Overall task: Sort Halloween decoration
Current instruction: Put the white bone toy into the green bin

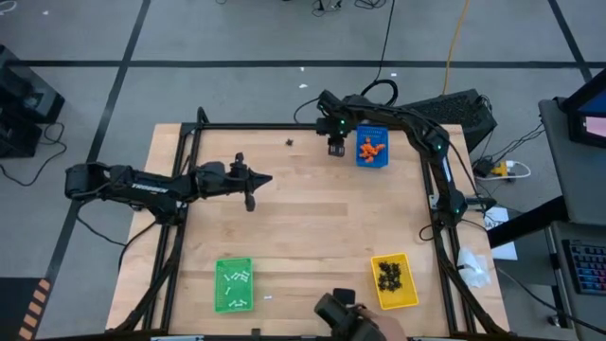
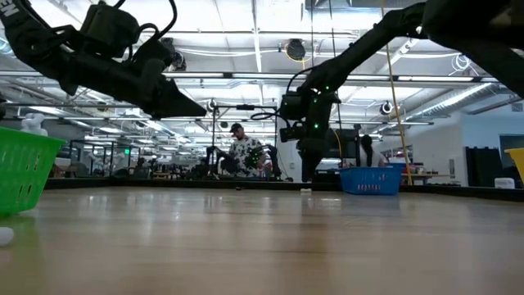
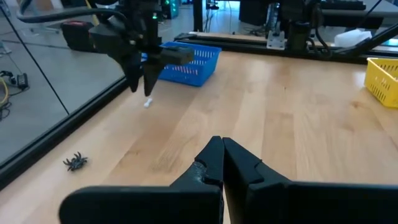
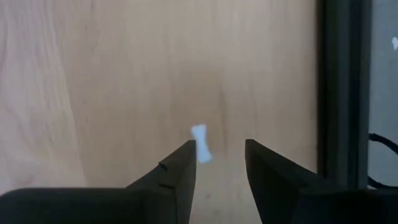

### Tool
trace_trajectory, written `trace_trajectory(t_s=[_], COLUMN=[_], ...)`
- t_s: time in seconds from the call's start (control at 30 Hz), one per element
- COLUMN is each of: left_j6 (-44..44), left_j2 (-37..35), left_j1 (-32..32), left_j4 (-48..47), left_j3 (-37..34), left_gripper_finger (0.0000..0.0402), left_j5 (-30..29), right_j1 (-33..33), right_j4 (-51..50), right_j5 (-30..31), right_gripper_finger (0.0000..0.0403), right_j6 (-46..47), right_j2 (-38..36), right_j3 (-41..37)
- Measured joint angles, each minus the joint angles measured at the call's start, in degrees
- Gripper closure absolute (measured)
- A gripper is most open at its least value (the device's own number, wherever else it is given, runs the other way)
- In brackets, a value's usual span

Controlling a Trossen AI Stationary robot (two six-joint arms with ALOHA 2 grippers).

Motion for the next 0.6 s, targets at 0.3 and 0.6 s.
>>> trace_trajectory(t_s=[0.3,0.6], left_j6=[0.2,0.0], left_j2=[0.0,0.0], left_j1=[0.0,0.0], left_j4=[0.0,-0.1], left_j3=[-0.2,-0.2], left_gripper_finger=[0.0402,0.0402], left_j5=[0.0,0.2], right_j1=[0.4,0.6], right_j4=[-1.4,-0.3], right_j5=[-0.3,-0.3], right_gripper_finger=[0.0274,0.0277], right_j6=[-1.3,-0.9], right_j2=[0.5,3.4], right_j3=[0.3,0.3])
